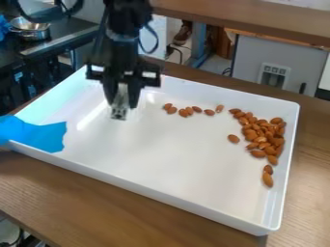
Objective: Sweep into pile
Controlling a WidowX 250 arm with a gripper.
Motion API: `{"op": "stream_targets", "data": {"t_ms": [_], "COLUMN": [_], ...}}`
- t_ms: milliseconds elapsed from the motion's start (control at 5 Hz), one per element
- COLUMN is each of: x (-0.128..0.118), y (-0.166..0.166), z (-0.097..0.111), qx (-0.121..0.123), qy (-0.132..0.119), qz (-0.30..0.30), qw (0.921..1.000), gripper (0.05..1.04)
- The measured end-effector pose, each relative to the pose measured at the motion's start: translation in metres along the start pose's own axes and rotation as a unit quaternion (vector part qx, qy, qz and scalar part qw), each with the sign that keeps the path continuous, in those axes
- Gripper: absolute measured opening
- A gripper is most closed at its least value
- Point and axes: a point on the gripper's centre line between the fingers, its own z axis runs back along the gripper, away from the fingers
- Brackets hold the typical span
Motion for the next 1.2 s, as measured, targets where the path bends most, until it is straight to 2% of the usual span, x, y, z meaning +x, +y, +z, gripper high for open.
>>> {"op": "stream_targets", "data": {"t_ms": [200,400,600,800,1000,1200], "x": [0.005,0.01,0.015,0.017,0.014,0.009], "y": [0.0,-0.003,-0.019,-0.027,-0.043,-0.074], "z": [-0.016,-0.033,-0.043,-0.048,-0.048,-0.044], "qx": [0.012,0.041,0.052,0.058,0.054,0.044], "qy": [0.003,-0.005,-0.01,-0.012,-0.009,-0.003], "qz": [-0.058,-0.085,-0.102,-0.103,-0.115,-0.127], "qw": [0.9983,0.9956,0.9934,0.993,0.9919,0.9909], "gripper": [0.38,0.38,0.38,0.381,0.38,0.381]}}
